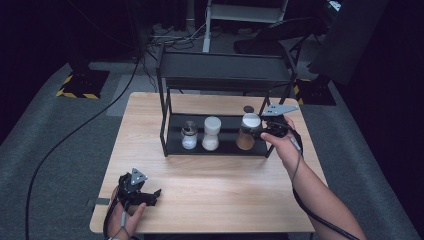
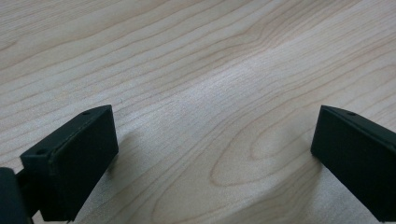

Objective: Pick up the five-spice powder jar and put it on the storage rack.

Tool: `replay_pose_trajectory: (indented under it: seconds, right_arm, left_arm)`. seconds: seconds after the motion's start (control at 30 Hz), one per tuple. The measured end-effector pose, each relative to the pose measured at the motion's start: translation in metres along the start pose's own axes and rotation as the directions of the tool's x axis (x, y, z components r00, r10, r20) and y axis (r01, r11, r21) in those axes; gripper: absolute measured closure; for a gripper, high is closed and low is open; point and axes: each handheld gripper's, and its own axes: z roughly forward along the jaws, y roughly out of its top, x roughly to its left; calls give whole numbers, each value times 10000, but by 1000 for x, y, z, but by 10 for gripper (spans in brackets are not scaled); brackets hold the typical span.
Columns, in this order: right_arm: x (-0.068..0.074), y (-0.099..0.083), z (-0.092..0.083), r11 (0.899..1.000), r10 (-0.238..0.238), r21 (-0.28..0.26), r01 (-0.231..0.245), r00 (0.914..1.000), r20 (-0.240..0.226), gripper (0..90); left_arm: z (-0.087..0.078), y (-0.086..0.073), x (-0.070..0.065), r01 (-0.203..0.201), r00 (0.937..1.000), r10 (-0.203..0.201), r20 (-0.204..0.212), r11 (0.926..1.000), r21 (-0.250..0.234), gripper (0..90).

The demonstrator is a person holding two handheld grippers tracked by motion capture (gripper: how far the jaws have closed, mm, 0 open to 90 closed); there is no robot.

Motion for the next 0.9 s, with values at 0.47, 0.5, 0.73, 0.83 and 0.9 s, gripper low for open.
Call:
replay_pose_trajectory:
  seconds: [0.47,0.5,0.73,0.83,0.9]
  right_arm:
    - [-3,-4,38,9991,45,426,-40,9999,-108,335]
    - [-3,-5,40,9990,48,448,-43,9999,-101,334]
    - [-3,-9,52,9984,133,549,-132,9999,-14,334]
    - [-4,-11,56,9980,199,598,-199,9998,10,334]
    - [-4,-12,59,9976,242,647,-242,9997,19,334]
  left_arm:
    - [0,0,0,-5,10000,5,-13,10000,-11,1]
    - [0,0,0,-9,10000,9,-10,10000,-10,1]
    - [0,0,0,1,10000,-1,-15,10000,-9,0]
    - [0,0,0,-6,10000,6,-16,10000,-14,0]
    - [0,0,0,-10,10000,10,-14,10000,-13,0]
